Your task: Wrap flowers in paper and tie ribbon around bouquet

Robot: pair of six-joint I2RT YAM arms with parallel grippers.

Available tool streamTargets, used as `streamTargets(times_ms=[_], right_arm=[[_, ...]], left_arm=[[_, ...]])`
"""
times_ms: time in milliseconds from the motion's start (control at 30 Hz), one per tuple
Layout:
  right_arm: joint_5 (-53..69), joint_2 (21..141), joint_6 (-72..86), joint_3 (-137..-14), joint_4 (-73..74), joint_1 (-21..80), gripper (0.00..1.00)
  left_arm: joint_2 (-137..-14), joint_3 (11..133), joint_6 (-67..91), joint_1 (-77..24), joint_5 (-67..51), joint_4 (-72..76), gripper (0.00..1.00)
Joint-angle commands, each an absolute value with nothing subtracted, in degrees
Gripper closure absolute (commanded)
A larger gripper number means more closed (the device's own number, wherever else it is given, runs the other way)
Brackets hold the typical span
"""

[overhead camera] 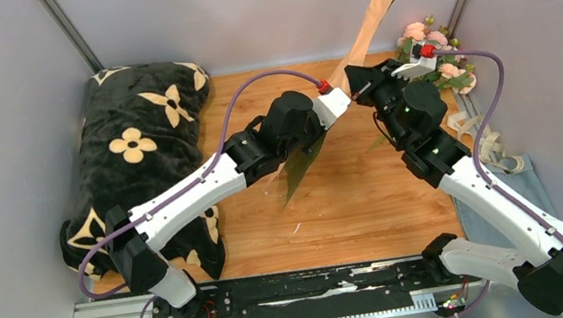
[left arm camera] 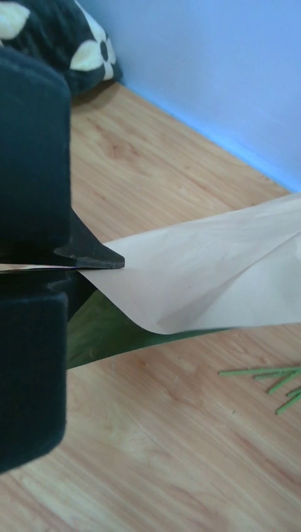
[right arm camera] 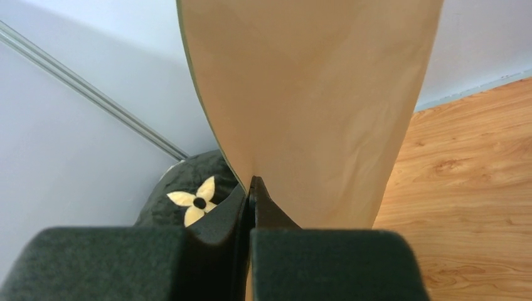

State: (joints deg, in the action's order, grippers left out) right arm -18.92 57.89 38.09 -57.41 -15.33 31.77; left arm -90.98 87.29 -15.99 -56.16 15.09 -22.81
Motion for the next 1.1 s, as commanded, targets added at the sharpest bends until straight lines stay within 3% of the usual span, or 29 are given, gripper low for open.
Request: streamTargets(times_ms=[0,33,133,200,233,433,767,967,1067], right_arm=[[-14.9,56.1,34.4,-56.1,-10.1,28.2,0.96],[-11.1,55.9,33.6,-56.1,-7.8,26.3,0.85],[1.1,56.2,31.9,-56.7,-0.8,18.1,0.39],[6.6,57.0,30.5,-56.7,6.1,13.4,0.22],[9.6,57.4,29.0,-56.1,8.8,11.3,0.19],[21.5,60.3,25.6,-50.6,13.7,4.8,0.15],[16.9,59.0,17.9,-53.7,21.0,2.9,0.15],[29.2,60.3,15.7,-58.0,24.3,1.9,0.12],[26.5,60.7,15.8,-57.9,24.7,1.0,0.12]], left_arm=[[-90.8,89.6,-13.6,-54.0,9.1,-26.0,1.0],[-90.7,91.0,-11.9,-53.1,7.7,-27.9,1.0],[-92.2,95.5,-7.2,-50.0,4.0,-34.8,1.0],[-94.1,99.4,-3.4,-48.0,2.5,-40.2,1.0],[-94.9,101.0,-1.5,-47.0,1.9,-42.3,1.0],[-96.6,105.1,4.8,-41.5,-3.6,-44.2,1.0],[-98.1,107.5,15.7,-30.3,-6.0,-47.5,1.0],[-100.8,104.8,20.2,-19.6,-13.0,-47.9,1.0],[-103.7,104.1,20.9,-14.8,-14.6,-47.6,1.0]])
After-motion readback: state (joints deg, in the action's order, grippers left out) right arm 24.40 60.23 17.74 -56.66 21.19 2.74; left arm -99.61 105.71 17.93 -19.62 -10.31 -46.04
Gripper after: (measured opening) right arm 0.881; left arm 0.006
